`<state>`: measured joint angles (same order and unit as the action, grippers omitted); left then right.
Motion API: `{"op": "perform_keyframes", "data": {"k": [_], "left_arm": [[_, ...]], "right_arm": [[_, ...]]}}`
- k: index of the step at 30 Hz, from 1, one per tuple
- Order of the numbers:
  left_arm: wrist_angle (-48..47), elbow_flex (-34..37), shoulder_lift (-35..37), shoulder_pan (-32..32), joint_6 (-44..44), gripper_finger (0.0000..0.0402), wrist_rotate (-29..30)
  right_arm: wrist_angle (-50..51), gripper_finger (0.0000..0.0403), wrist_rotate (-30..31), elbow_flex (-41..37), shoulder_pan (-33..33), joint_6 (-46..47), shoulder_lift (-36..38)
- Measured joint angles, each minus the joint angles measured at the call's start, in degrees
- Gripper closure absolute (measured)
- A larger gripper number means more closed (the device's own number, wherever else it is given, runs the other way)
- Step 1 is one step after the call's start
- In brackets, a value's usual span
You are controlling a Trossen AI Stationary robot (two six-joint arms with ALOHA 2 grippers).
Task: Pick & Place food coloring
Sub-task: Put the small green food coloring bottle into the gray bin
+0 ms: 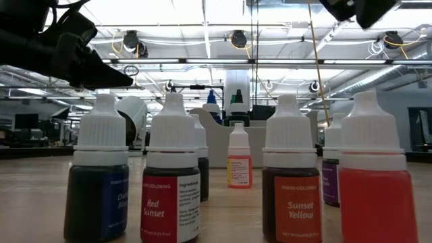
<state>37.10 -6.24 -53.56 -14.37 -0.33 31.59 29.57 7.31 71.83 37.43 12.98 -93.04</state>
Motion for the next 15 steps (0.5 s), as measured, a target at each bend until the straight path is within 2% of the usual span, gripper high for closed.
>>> {"op": "perform_keyframes", "data": {"k": [8, 15], "left_arm": [[-0.1, 0.0, 0.0, 0.0, -1.3, 0.0394, 0.0], [-0.1, 0.0, 0.0, 0.0, -1.3, 0.0394, -0.1]], "right_arm": [[-15.0, 0.0188, -0.1, 0.1, 3.7, 1.3, -6.3], [-16.6, 0.0188, -0.2, 0.0, 5.1, 2.0, -11.1]]}}
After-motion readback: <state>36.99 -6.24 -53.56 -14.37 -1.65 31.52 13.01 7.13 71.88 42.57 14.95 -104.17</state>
